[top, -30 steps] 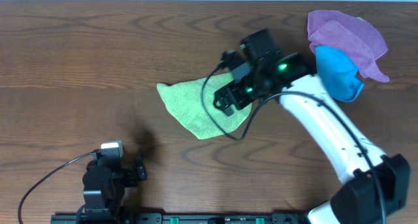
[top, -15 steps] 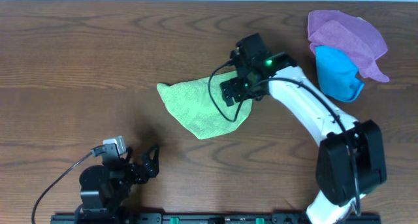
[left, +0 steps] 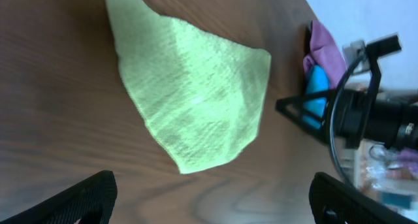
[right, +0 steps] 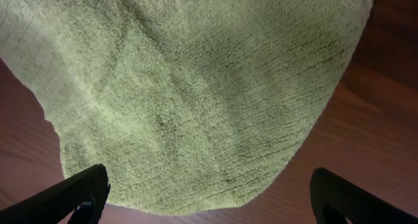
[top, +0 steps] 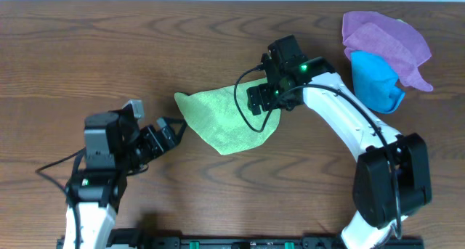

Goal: Fold the cloth
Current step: 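Reach the left gripper to the cloth's left corner and grasp it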

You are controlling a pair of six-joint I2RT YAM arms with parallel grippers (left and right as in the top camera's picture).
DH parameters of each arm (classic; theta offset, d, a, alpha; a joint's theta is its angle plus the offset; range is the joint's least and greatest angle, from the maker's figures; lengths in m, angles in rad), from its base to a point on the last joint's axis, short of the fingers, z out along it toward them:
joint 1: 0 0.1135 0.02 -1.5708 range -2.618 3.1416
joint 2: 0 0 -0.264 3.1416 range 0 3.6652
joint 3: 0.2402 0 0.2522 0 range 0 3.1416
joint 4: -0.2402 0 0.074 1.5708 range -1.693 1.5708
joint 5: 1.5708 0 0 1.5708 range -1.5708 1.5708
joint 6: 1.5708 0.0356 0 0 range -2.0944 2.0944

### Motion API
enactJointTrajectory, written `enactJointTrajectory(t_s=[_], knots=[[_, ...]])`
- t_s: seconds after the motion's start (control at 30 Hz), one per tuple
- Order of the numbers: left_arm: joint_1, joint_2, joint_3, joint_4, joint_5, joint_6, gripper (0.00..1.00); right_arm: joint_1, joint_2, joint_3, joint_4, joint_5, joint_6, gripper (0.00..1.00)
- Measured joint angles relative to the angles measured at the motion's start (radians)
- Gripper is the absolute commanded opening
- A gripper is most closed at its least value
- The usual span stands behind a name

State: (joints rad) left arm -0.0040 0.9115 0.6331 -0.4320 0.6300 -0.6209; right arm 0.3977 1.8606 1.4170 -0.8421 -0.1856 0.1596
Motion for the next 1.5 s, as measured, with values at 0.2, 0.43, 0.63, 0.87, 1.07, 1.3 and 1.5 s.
enactJointTrajectory(t_s=[0.2,0.43,0.63,0.87,1.07,1.3,1.5], knots=[[-0.044,0.233,0.002,0.018,0.048,-0.217,0.89,0.0,0.0,0.0,-0.011,-0.001,0.012,0.98],[-0.086,0.443,0.002,0.176,0.065,-0.288,0.95,0.0,0.0,0.0,-0.013,-0.001,0.014,0.99],[-0.089,0.55,0.0,0.385,0.032,-0.293,0.95,0.0,0.0,0.0,-0.04,-0.001,0.016,0.99],[-0.089,0.619,0.002,0.557,-0.033,-0.292,0.97,0.0,0.0,0.0,-0.062,-0.001,0.016,0.99],[-0.089,0.708,0.002,0.612,-0.055,-0.292,0.98,0.0,0.0,0.0,-0.062,-0.002,0.016,0.99],[-0.089,0.768,0.004,0.726,-0.058,-0.293,0.84,0.0,0.0,0.0,-0.066,-0.002,0.016,0.98],[-0.087,0.815,0.006,0.782,-0.068,-0.293,0.47,0.0,0.0,0.0,-0.067,-0.002,0.016,0.96]])
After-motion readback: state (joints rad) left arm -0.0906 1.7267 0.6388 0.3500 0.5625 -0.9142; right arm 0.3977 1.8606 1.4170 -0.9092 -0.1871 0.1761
